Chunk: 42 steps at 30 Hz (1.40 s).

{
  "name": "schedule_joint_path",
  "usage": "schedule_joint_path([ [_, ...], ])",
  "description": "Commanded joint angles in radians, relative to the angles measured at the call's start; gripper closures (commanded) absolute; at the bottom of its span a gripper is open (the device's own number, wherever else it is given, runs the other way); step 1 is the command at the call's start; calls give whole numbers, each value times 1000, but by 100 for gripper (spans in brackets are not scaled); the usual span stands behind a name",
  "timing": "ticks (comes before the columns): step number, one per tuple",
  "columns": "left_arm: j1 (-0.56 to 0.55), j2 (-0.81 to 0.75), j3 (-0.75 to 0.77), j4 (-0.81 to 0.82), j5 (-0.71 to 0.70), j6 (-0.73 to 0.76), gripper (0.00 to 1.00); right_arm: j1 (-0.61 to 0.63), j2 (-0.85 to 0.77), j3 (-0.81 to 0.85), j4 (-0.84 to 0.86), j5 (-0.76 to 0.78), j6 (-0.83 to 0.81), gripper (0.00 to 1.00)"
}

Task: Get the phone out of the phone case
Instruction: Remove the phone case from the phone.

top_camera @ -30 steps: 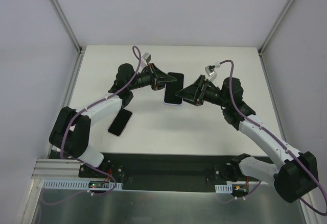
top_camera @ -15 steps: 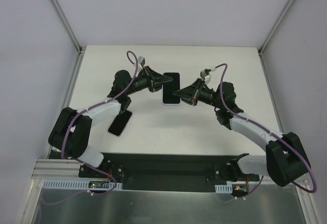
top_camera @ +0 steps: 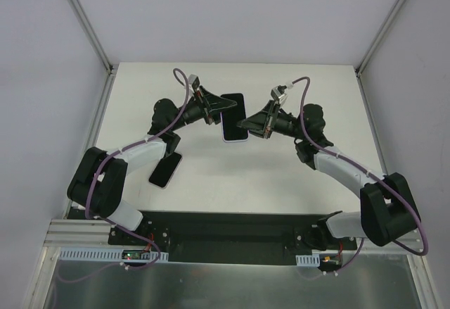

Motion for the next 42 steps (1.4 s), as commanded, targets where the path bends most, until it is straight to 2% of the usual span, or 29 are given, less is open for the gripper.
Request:
schedule_joint_path([
  [1,-14,-10,15,203,113,-82,65,-27,24,72,27,-87,-53,99],
  [5,-23,-14,46,128,147,-37,65,-38,21,86,-16,-96,-80,98],
  [7,-27,-25,48,71,145,-3,69,-47,20,86,-19,-96,-82,99],
  [9,-29,-31,34,60,138,2,78,-59,20,83,-31,-96,-84,99],
  [12,-29,-33,35,59,141,13,78,-74,20,83,-56,-93,-82,99],
  [16,-32,-56,49,4,141,71,72,-81,17,90,-111,-89,-93,99],
  [19,-41,-77,77,-79,148,131,76,-84,8,90,-165,-72,-110,98],
  [23,-54,-71,108,-107,179,145,73,-87,6,90,-174,-59,-104,99],
  [25,-55,-74,97,-108,167,142,80,-90,6,92,-175,-56,-102,99],
  [26,-55,-74,92,-107,165,140,96,-88,5,92,-177,-55,-102,99],
  [27,-55,-73,86,-107,162,139,100,-90,8,92,-177,-56,-103,99],
  [34,-55,-82,72,-99,133,119,100,-93,11,89,-217,-58,-117,98],
  [35,-54,-86,68,-101,126,116,100,-94,14,90,-220,-62,-114,67],
  [38,-49,-90,60,-95,107,102,100,-104,-9,80,-232,-58,-116,19],
  [40,-35,-87,43,-46,98,68,100,-113,-46,64,-235,-52,-114,15],
  [42,-25,-82,26,-18,86,31,100,-125,-75,47,-234,-55,-110,15],
])
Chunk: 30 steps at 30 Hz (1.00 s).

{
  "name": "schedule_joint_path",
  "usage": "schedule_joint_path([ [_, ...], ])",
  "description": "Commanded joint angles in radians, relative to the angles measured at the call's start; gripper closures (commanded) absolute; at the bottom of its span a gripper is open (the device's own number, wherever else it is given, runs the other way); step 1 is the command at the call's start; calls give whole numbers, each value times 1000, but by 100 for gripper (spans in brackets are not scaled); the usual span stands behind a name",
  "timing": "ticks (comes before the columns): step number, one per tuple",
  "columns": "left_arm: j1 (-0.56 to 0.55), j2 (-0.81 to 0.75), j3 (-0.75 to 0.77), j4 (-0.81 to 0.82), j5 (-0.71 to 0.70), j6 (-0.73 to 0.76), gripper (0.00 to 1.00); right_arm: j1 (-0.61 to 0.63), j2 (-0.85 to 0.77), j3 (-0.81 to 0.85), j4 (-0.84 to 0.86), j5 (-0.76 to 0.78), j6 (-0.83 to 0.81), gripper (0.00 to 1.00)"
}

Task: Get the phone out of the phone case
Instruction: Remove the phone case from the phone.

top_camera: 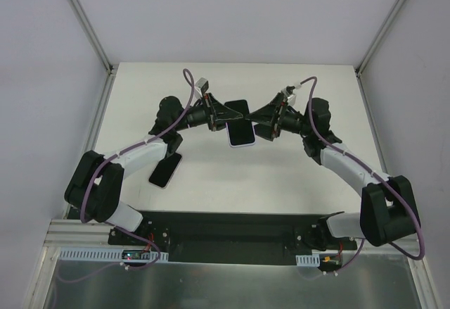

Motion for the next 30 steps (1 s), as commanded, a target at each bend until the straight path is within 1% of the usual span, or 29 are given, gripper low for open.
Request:
schedule_joint_path([
  [1,16,-52,-14,172,-4,-89,100,-25,-113,-23,9,20,-9,17],
  [2,18,-49,-16,181,-8,-92,100,-29,-129,-32,9,20,-2,22],
  [5,23,-47,-11,178,-11,-93,100,-29,-185,-59,11,14,3,31],
  [10,23,-32,3,174,-8,-91,100,-16,-242,-45,28,-49,-20,36],
  [11,23,-27,10,174,-8,-92,100,-3,-245,-28,28,-62,-26,40],
  [13,23,-18,20,175,-6,-96,100,10,-238,-13,25,-97,-38,43],
  [14,23,-20,26,177,-6,-97,100,20,-235,-7,25,-103,-43,46],
  [16,24,-20,30,177,-8,-100,100,29,-222,-5,23,-111,-49,47],
  [17,26,-21,38,177,-8,-102,100,35,-218,-5,23,-112,-52,50],
  [19,29,-26,38,171,-8,-102,100,44,-213,-2,23,-115,-61,54],
  [20,30,-29,40,169,-8,-100,100,49,-210,-2,25,-115,-63,59],
  [22,36,-36,38,160,-9,-99,100,53,-207,-2,25,-117,-69,64],
  [23,38,-39,36,160,-8,-99,100,58,-209,-2,25,-120,-74,69],
  [25,44,-43,36,157,-8,-99,100,58,-210,0,26,-125,-77,72],
  [26,46,-44,36,155,-6,-96,100,61,-212,0,25,-125,-77,78],
  [27,46,-46,36,155,-6,-96,100,61,-212,-2,25,-123,-75,81],
  [28,47,-47,36,154,-8,-96,100,61,-212,-2,26,-121,-74,88],
  [30,50,-47,33,155,-6,-96,100,61,-215,-3,26,-117,-74,96],
])
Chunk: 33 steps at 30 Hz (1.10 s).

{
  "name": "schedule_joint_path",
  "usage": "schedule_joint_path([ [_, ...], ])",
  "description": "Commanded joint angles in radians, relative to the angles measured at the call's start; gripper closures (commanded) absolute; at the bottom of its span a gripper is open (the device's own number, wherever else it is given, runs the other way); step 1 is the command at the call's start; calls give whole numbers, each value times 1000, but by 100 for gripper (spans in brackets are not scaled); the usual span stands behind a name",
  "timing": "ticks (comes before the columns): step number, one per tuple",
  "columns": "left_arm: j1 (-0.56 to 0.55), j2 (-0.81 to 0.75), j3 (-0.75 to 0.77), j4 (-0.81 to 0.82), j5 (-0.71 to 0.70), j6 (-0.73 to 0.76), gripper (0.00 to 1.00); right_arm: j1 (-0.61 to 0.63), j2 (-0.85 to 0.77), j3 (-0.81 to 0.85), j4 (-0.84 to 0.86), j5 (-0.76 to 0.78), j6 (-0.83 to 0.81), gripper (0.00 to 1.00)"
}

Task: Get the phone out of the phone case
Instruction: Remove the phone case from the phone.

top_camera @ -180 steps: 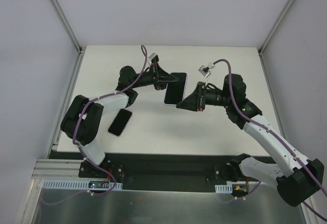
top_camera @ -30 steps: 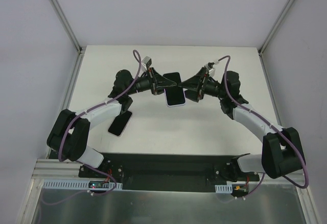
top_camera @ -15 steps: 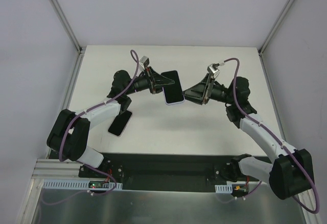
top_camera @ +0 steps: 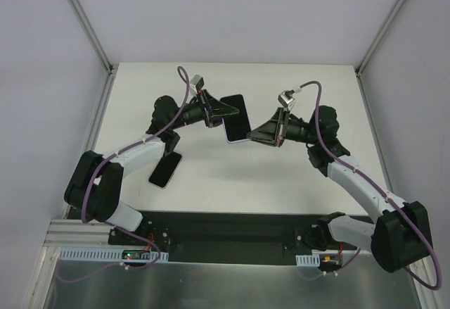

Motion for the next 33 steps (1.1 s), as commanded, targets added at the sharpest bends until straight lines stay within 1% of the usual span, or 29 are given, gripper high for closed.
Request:
schedule_joint_path([
  [1,20,-44,46,77,-6,-15,100,11,-16,47,64,-28,-33,99],
  [4,30,-38,39,76,-6,-20,100,22,-31,48,113,-37,-36,99],
  [6,40,-24,32,79,-6,-31,100,34,-52,71,134,-57,-71,98],
  [12,40,77,23,140,-6,-138,100,91,-108,174,139,-118,-200,99],
  [18,30,134,33,154,-17,-193,100,138,-95,237,127,-185,-284,99],
  [22,19,140,49,155,-20,-207,100,166,-85,246,87,-202,-339,99],
  [26,14,138,56,154,-16,-224,100,183,-89,238,84,-221,-399,98],
  [33,5,131,73,154,-9,-239,100,188,-83,261,-93,-230,-586,99],
])
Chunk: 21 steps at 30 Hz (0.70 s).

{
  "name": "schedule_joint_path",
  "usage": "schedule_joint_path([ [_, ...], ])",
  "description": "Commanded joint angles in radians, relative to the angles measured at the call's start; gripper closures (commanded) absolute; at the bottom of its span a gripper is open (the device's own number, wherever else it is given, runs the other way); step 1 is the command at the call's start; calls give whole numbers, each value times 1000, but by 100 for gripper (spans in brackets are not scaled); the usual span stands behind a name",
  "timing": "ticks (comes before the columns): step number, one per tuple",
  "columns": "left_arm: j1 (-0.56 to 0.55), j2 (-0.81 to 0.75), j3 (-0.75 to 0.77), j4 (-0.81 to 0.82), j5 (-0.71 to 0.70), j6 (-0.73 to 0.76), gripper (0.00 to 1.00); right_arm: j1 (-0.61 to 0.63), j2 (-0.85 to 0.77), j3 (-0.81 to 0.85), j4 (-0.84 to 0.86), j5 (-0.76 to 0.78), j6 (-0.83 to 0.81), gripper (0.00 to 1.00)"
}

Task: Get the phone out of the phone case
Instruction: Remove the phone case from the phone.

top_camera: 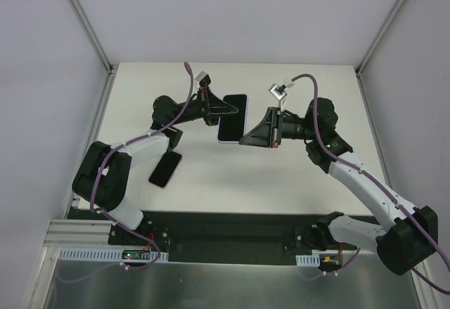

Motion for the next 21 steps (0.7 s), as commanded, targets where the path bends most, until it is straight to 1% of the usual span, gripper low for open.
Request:
schedule_joint_path([
  [1,-12,28,29,-102,-130,-31,100,69,-57,106,59,-187,-241,99],
  [11,-17,-6,32,-102,-135,-37,100,69,-57,88,-20,-132,-328,99],
  [19,-18,-50,32,-113,-133,-15,100,64,-48,78,-62,-54,-325,99],
  [21,-9,-62,40,-122,-129,3,100,57,-48,106,-186,-20,-334,99],
])
